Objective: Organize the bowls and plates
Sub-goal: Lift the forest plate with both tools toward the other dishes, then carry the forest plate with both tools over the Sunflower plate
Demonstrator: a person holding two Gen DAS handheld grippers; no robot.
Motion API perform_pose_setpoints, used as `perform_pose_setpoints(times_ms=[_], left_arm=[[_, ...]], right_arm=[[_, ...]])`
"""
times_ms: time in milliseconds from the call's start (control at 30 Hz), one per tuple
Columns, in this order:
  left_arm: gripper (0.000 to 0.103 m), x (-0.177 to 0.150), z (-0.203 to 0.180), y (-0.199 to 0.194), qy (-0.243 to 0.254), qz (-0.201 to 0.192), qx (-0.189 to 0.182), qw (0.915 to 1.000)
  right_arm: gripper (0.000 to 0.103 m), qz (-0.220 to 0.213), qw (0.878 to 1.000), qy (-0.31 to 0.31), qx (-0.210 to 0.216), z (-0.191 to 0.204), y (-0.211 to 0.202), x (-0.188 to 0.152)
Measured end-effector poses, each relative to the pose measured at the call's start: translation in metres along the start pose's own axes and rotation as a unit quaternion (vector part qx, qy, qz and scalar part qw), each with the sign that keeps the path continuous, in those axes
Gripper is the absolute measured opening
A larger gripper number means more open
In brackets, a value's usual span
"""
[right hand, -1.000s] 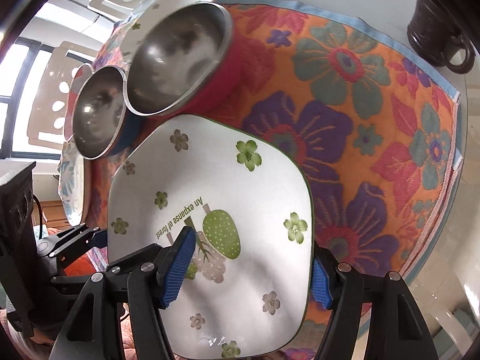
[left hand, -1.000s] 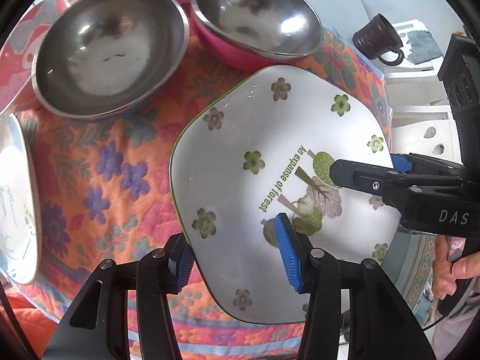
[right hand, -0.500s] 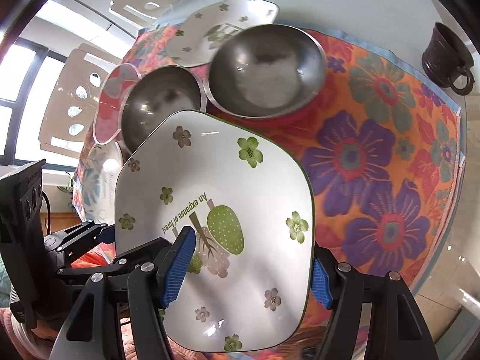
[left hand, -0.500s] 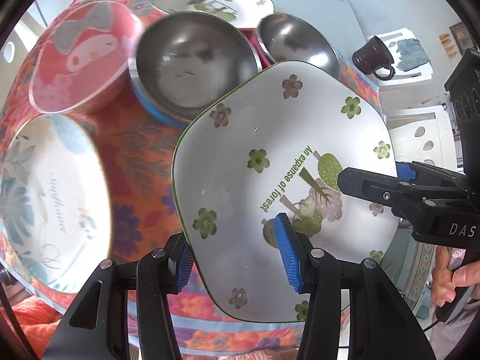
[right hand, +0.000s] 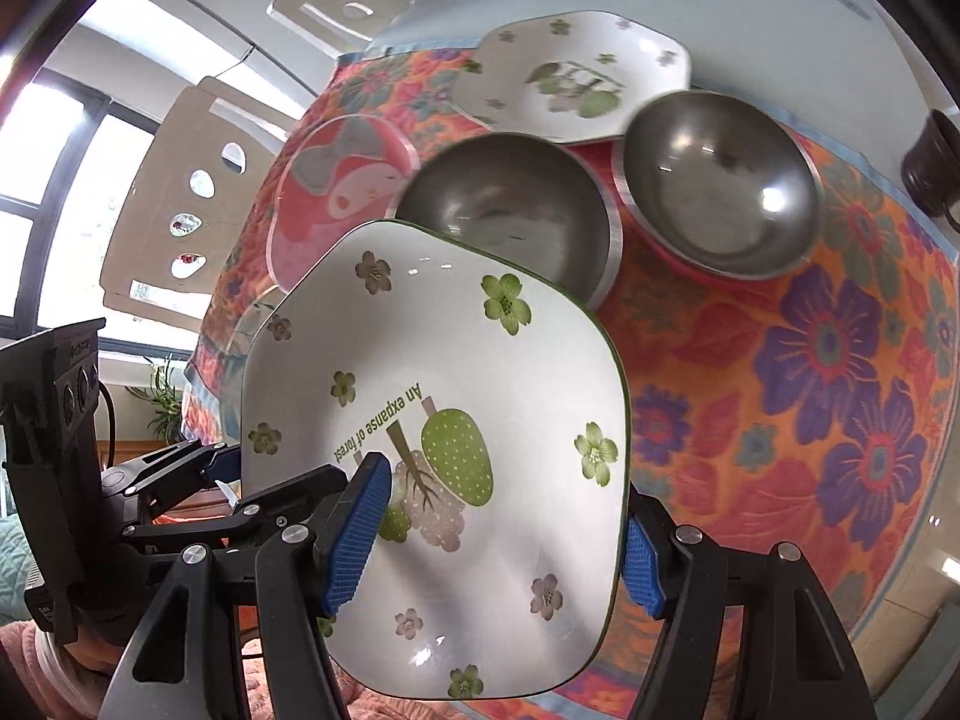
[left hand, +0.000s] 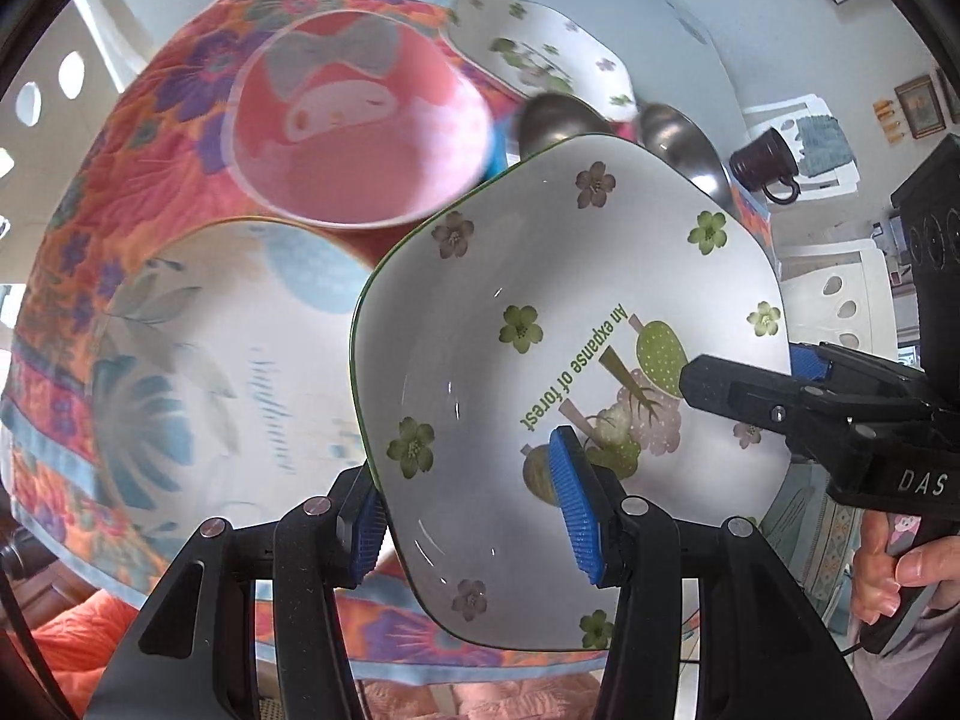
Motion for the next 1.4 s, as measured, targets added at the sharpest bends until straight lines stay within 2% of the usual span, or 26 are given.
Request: perform_pose_setpoints(times_ms=[167, 333, 667, 933, 1400], left_arm=[[0.046, -0.003, 0.033, -0.014, -0.012, -0.010, 0.005, 0.9999], [0.046, -0.010, 0.070, -0.028, -0.032, -0.019, 0.005, 0.9993], [0.046, -0.031, 0.114, -0.035, -0.063, -0.016, 0.012, 0.9978], [0.046, -0.042, 0.132, -0.031, -0.076, -0.006, 0.018, 0.9969], [0.046, -0.048, 0.150, -0.013, -0.081, 0.024, 0.021, 0.9962]], right_arm=[[0.068, 0.008, 1.000, -0.019, 0.003, 0.041, 0.014, -0.001], [0.068, 0.016, 0.999, -0.025, 0.012, 0.065, 0.025, 0.000], [0.068, 0.046, 0.998, -0.040, 0.018, 0.113, 0.065, 0.003], [0.068, 0.068, 0.997, -0.042, 0.014, 0.125, 0.090, 0.003], [0.068, 0.110, 0.994, -0.020, 0.005, 0.121, 0.135, -0.002]])
Point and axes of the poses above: each gripper's, at about its wrist camera, not at the fingertips, and y roughly the way its jaws point, z to its left, x to its top, the point moved 1 cm from there along y, roughly the way its jaws point, and after that the axes turned 12 degrees about y, right-handed, at the moved point
